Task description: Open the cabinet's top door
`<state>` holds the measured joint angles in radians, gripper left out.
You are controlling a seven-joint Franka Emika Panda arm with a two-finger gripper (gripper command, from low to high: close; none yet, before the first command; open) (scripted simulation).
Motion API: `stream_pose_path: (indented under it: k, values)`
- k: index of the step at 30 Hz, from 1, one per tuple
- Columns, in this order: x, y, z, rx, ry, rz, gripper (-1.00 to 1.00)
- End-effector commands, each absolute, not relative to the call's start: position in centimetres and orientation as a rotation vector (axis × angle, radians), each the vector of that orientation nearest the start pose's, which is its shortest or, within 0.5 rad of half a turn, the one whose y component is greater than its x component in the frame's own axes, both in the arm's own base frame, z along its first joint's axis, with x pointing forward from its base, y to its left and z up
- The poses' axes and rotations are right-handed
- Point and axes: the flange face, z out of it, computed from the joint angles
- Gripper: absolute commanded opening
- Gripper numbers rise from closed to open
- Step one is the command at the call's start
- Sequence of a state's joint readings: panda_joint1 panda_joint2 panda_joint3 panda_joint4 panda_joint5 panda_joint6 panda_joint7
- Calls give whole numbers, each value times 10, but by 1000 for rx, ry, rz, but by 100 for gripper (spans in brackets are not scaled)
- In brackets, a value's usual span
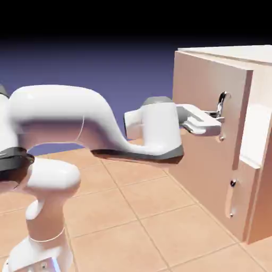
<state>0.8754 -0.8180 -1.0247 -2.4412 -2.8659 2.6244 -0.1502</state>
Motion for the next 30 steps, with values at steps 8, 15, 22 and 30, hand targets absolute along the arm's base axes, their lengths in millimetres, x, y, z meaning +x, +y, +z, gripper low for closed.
stream_pose_path:
  k: [8, 15, 22, 30]
  values:
    - [407, -84, 481, 755, 1398, 454, -100]
    - [400, -81, 482, 759, 1386, 438, -100]
    - [357, -53, 481, 832, 1346, 363, -100]
    - [309, -14, 481, 909, 1289, 269, -100]
